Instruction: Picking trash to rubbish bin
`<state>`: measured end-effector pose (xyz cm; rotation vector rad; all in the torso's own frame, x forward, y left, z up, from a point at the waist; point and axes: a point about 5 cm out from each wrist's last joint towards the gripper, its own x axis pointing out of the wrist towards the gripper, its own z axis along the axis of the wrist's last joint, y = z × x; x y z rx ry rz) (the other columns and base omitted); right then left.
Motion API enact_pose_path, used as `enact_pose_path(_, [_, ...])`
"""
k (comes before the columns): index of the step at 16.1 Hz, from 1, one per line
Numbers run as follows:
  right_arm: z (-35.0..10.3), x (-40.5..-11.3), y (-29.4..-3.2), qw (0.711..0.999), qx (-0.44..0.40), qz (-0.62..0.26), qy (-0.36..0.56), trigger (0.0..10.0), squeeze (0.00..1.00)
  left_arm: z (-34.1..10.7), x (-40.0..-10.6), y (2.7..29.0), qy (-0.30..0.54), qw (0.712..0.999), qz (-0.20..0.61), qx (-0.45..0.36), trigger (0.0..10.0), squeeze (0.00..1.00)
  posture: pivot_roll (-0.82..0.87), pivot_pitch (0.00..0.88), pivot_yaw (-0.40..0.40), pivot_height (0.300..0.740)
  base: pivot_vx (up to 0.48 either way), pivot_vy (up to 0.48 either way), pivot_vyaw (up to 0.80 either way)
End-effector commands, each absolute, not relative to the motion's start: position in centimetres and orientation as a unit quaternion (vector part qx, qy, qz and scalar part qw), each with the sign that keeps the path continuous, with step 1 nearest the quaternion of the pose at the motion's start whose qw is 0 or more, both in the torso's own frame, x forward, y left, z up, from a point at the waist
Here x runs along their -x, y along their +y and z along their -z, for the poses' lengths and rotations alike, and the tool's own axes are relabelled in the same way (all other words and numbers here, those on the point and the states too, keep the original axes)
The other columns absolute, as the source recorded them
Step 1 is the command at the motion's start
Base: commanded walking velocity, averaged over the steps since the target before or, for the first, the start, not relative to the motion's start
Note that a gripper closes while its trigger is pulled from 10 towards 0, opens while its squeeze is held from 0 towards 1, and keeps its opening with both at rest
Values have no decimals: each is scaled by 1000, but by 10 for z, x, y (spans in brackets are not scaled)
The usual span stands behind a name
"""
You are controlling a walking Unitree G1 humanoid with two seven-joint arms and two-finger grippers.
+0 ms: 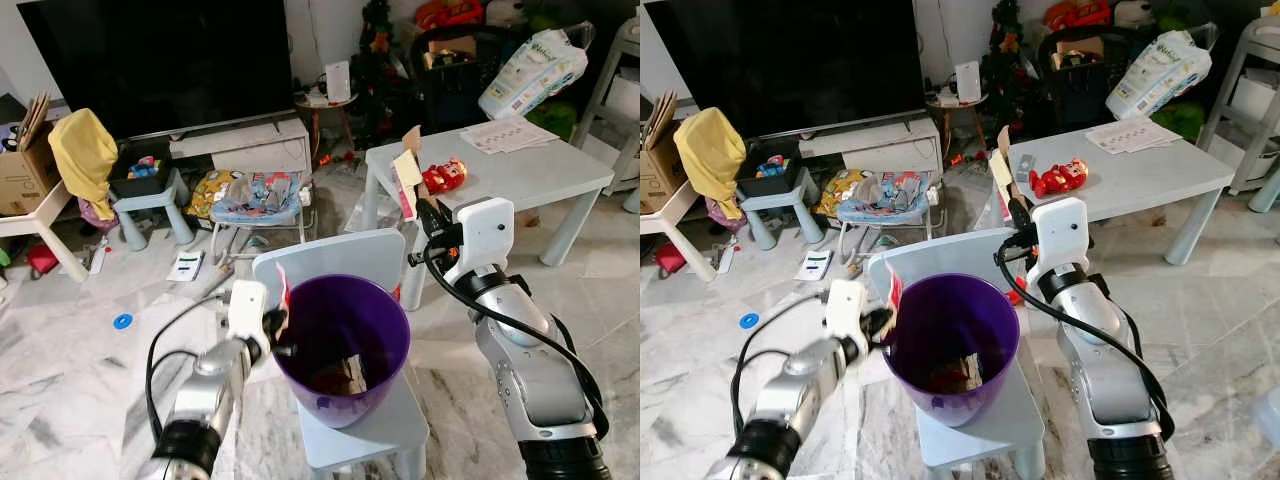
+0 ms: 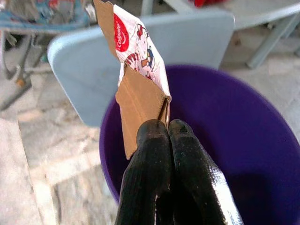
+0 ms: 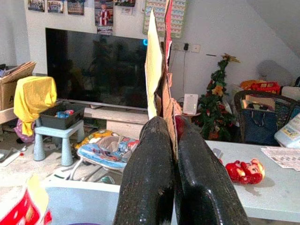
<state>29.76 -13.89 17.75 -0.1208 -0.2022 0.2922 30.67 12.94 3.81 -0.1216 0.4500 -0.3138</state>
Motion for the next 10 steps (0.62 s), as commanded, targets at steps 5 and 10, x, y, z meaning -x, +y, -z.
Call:
enact_pose_path(5, [-182, -295, -139, 981, 60, -149, -104, 10000, 0, -34, -310, 134, 229, 961, 142, 66, 10000, 0, -74, 20, 49, 740, 0, 0, 0])
enact_pose_path(10, [-182, -296, -140, 981, 64, -150, -103, 10000, 0, -23, -306, 113, 278, 937, 196, 74, 10000, 0, -83, 19, 50, 740, 0, 0, 0])
